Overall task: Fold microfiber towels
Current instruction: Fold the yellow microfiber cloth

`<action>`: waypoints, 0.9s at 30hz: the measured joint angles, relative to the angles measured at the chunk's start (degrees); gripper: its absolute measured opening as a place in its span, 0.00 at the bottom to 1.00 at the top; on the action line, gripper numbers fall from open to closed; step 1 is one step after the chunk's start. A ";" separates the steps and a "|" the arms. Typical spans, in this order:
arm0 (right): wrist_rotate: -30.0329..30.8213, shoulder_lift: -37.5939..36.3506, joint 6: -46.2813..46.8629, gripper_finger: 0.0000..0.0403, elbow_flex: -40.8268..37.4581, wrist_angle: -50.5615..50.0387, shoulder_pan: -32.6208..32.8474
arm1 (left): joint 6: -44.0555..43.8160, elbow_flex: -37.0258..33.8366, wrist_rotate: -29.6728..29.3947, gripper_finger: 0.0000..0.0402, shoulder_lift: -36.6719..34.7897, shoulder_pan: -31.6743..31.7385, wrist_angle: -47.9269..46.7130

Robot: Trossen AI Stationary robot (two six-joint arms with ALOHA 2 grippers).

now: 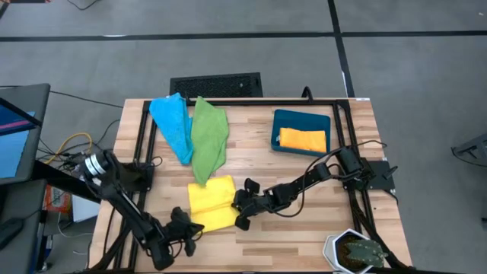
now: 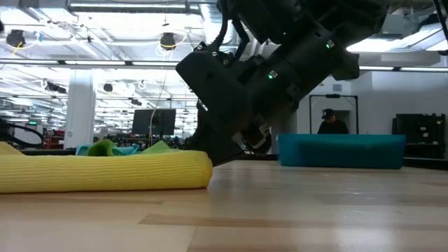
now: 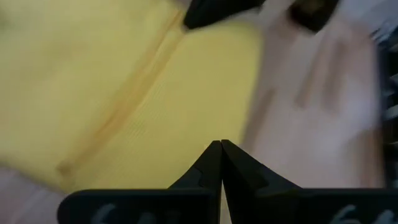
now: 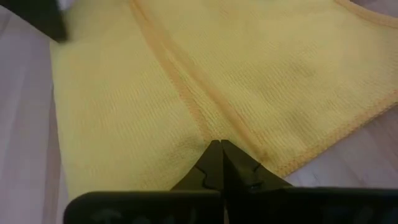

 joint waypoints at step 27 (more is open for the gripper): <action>4.23 3.60 -1.83 0.04 0.37 18.17 6.72 | -6.88 0.09 4.01 0.00 5.17 0.89 0.07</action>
